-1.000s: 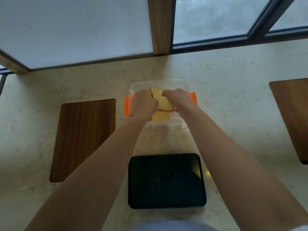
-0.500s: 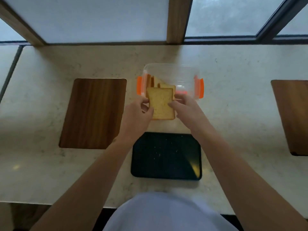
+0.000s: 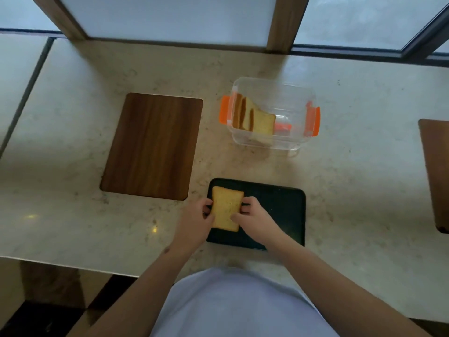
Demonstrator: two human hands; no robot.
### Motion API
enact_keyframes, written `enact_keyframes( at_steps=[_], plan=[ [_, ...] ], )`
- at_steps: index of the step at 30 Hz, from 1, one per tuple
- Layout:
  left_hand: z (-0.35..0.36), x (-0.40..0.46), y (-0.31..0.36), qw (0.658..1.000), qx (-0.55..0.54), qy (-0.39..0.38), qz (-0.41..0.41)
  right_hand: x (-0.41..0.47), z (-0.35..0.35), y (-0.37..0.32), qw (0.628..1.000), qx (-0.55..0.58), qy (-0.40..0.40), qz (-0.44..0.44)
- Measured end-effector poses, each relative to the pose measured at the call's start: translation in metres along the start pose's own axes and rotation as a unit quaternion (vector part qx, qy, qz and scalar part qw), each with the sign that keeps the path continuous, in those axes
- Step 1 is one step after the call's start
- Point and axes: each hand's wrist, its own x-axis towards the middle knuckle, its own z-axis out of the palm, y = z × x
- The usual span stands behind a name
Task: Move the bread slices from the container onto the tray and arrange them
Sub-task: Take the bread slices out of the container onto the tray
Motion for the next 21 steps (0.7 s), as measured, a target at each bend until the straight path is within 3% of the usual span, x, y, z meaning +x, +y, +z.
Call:
enact_keyframes(
  at_steps=[21],
  plan=[
    [-0.001,0.010,-0.028,0.999,0.016,-0.014,-0.029,0.022,0.015,0.006,0.995,-0.096,-0.013,0.008]
  ],
)
